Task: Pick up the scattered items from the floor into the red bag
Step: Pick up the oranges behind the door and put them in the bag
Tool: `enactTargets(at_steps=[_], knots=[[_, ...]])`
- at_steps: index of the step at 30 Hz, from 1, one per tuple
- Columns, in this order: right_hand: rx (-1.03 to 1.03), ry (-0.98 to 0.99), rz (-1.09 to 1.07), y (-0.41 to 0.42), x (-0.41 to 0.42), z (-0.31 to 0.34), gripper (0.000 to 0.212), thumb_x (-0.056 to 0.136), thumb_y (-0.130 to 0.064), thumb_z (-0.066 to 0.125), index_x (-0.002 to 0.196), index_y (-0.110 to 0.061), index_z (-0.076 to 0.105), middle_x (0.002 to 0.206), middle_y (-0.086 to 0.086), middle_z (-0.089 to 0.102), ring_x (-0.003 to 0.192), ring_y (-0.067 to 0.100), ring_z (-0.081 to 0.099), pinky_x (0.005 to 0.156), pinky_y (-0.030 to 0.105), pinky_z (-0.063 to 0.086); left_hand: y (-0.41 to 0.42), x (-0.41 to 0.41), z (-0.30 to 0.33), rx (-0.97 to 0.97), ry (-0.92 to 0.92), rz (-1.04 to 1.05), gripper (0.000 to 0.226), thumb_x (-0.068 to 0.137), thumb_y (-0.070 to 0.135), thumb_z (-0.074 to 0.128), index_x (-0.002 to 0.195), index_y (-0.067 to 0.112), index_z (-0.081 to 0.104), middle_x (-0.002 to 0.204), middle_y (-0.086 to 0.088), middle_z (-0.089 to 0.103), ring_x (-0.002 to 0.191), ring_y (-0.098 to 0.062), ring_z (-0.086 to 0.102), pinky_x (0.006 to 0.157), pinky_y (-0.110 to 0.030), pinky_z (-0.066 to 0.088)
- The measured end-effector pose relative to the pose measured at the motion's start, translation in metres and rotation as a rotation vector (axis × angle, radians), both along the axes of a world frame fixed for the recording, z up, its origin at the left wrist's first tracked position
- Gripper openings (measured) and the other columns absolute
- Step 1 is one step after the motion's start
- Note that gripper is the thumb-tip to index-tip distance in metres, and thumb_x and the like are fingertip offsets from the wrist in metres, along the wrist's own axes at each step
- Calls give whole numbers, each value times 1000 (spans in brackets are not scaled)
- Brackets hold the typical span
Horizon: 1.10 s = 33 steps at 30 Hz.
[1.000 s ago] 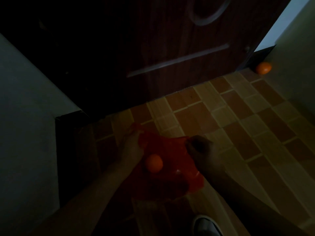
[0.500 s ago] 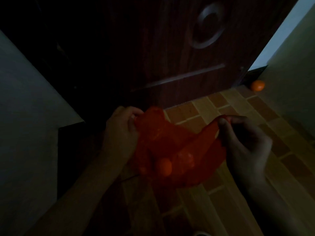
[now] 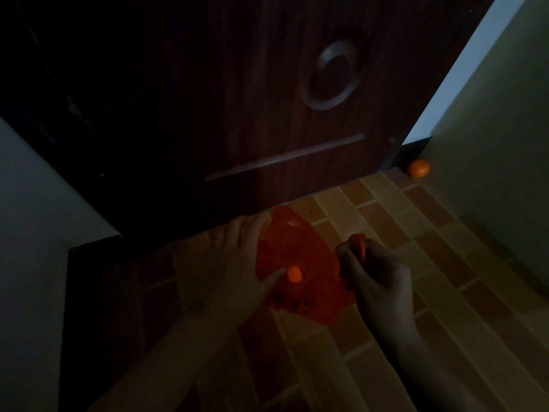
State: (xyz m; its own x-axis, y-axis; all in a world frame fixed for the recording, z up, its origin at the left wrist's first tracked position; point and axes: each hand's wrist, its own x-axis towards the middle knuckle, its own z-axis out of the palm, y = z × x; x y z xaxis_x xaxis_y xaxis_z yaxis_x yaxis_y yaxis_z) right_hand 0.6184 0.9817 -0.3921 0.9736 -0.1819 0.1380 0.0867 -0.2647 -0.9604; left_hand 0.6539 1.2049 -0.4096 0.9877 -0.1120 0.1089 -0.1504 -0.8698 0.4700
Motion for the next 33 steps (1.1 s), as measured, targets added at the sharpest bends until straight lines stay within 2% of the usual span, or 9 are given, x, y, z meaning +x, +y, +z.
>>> enactTargets(at_steps=[5, 7, 10, 14, 18, 22, 25, 29, 33], knots=[[36, -6, -2, 1, 3, 4, 14, 101, -14, 63, 93, -16, 74, 71, 0, 68, 59, 13, 63, 55, 24, 49, -28, 28, 1, 88, -23, -148, 121, 74, 62, 86, 159, 55, 0, 164, 2, 18, 145, -26, 33, 108, -48, 43], [-4, -45, -30, 0, 4, 7, 13, 101, -24, 63, 95, -21, 74, 72, -1, 68, 60, 16, 63, 54, 32, 49, -37, 31, -4, 176, 67, -214, 93, 87, 46, 77, 159, 50, 18, 167, 2, 14, 147, -26, 31, 111, -46, 44], [-66, -86, -67, -6, 5, 10, 15, 101, -30, 61, 96, -21, 72, 74, 3, 67, 61, 24, 62, 53, 44, 50, -31, 44, -6, 133, 147, -116, 34, 101, 29, 57, 134, 32, 62, 147, 2, 51, 131, -23, 54, 102, -35, 46], [-64, -113, -104, -17, 5, 17, 16, 103, -23, 61, 94, -14, 71, 75, 7, 66, 63, 24, 63, 53, 37, 53, -23, 60, 4, -206, -79, 59, 10, 96, 13, 67, 101, 19, 73, 104, -1, 73, 99, -20, 69, 85, -38, 54], [-47, -107, -145, -43, 7, 32, 18, 105, -18, 60, 90, -11, 70, 73, 5, 66, 62, 21, 63, 55, 25, 50, -44, 61, 36, -423, -143, 97, 12, 100, 11, 62, 100, 23, 63, 99, 9, 68, 92, -8, 62, 76, -22, 44], [-63, -136, -192, -84, 2, 68, 20, 104, -18, 61, 87, -12, 69, 68, 6, 64, 57, 21, 61, 54, 28, 49, -77, 46, 62, -606, -107, 140, 10, 105, 12, 53, 104, 22, 52, 90, 17, 57, 82, 5, 56, 66, -7, 41], [-48, -119, -252, -118, 8, 87, 21, 103, -19, 62, 86, -9, 71, 68, 12, 65, 58, 24, 62, 55, 35, 50, -100, 44, 75, -671, -112, 97, 5, 107, 15, 49, 107, 20, 50, 93, 16, 57, 83, 7, 56, 66, -6, 40], [-54, -132, -219, -141, 15, 91, 20, 103, -13, 62, 86, -6, 71, 68, 12, 66, 58, 20, 63, 55, 29, 51, -136, 52, 73, -754, -106, 78, 7, 106, 14, 51, 107, 21, 52, 96, 13, 61, 86, 7, 59, 69, -6, 43], [-72, -131, -261, -169, 12, 79, 21, 102, -10, 62, 84, -3, 71, 68, 11, 69, 58, 17, 64, 55, 21, 48, -177, 62, 71, -813, -92, -42, 16, 105, 11, 53, 109, 26, 57, 103, 13, 67, 96, 0, 66, 79, -21, 53]])
